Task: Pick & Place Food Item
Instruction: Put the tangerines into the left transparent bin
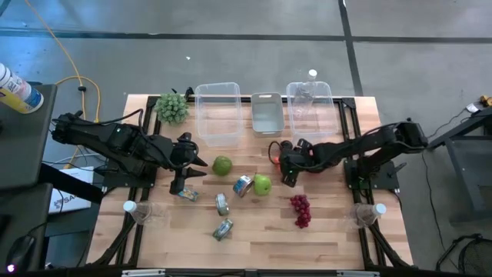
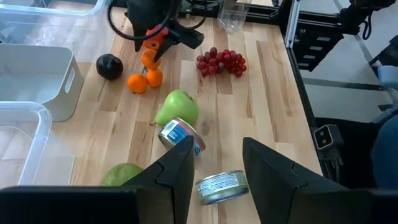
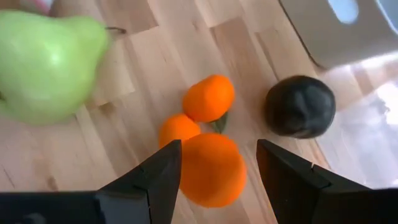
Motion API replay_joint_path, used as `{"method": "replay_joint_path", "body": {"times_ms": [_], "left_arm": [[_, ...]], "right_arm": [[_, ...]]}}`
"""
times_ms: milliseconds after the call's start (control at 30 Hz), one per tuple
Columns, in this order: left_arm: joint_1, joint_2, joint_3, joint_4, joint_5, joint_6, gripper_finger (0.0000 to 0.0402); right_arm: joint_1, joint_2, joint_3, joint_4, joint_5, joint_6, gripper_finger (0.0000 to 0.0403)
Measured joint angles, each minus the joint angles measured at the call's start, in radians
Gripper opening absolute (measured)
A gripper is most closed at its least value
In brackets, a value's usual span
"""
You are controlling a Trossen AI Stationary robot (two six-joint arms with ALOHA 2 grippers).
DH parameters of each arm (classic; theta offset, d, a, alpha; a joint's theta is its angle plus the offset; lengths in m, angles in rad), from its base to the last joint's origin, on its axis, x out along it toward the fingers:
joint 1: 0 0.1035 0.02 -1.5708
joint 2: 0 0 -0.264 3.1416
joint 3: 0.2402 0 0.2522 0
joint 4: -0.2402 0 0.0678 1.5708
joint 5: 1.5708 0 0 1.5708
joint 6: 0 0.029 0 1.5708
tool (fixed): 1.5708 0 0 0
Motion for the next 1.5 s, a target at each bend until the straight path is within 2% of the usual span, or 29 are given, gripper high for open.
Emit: {"method": "replay_joint_path", "body": {"times_ms": [333,533,767,867,1100,1333,1500], "left_arm": [[-0.028,0.0,0.0,0.0,-0.002,-0.003,0.0131],[-0.047,0.0,0.0,-0.003,-0.002,-0.003,0.0131],[-0.054,0.0,0.0,-0.003,-0.001,0.02,0.0131],[-0.054,0.0,0.0,-0.003,-0.001,0.02,0.0131],[-0.054,0.0,0.0,-0.003,-0.003,0.02,0.0131],[-0.053,0.0,0.0,-0.003,-0.005,0.02,0.0131],[-0.057,0.003,0.0,0.016,-0.005,0.001,0.0131]], "right_arm": [[-0.063,0.075,-0.029,0.06,-0.05,-0.008,0.0199],[-0.098,0.101,-0.026,0.064,-0.168,-0.004,0.0182],[-0.106,0.102,-0.027,0.067,-0.172,0.003,0.0121],[-0.106,0.102,-0.027,0.067,-0.173,0.005,0.0107],[-0.079,0.086,-0.025,0.068,-0.184,0.005,0.01],[-0.015,0.015,0.052,0.071,-0.18,-0.043,0.0099],[0.03,-0.011,0.132,0.131,-0.07,-0.179,0.0099]]}}
